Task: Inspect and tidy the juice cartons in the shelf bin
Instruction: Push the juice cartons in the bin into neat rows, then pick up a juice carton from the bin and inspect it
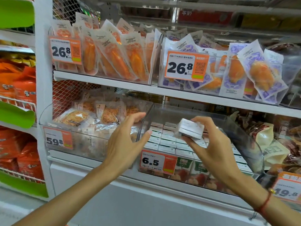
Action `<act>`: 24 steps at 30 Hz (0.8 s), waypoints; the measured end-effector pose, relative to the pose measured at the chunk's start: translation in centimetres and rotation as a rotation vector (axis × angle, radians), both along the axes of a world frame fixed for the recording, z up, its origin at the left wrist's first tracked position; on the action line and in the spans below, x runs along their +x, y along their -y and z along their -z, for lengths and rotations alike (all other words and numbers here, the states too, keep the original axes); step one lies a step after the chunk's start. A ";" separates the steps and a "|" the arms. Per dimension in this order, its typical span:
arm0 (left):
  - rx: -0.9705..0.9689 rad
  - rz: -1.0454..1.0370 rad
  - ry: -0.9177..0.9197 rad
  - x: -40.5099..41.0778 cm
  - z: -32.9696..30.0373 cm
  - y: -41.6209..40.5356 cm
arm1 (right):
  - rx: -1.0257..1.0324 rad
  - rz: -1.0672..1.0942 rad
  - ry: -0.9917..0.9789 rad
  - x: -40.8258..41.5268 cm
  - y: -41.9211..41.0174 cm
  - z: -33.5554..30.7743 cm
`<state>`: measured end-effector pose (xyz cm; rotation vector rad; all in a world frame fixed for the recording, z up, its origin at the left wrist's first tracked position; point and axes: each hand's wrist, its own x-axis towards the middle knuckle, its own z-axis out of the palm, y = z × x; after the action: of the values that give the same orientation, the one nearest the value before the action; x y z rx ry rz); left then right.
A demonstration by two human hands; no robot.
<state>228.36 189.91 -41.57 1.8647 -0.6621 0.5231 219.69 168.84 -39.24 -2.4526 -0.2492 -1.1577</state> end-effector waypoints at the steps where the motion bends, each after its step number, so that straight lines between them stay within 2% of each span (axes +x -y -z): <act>1: 0.080 -0.061 0.048 1.2 0.7 0.0 | -0.056 0.039 0.009 1.3 0.3 -0.4; 6: 0.414 -0.147 0.178 4.7 5.2 0.5 | -0.397 0.136 -0.042 9.3 1.3 -1.1; 9: 0.404 -0.223 0.297 5.1 6.2 0.7 | -0.504 0.201 -0.081 13.8 2.0 -0.7; 12: 0.349 -0.258 0.342 5.0 6.1 1.0 | -0.398 0.230 -0.170 17.7 2.7 0.0; 16: 0.359 -0.233 0.313 4.9 6.1 1.0 | -0.267 0.217 -0.297 21.2 3.0 1.0; 21: 0.372 -0.234 0.293 5.0 6.2 1.0 | -0.090 0.066 -0.320 23.3 3.0 0.5; 24: 0.370 -0.230 0.297 5.1 6.3 1.0 | -0.020 -0.009 -0.432 23.9 3.7 0.1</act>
<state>233.48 188.91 -47.87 2.2501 -0.7833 0.8878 243.54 165.17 -39.33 -2.6376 -0.1406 -0.5979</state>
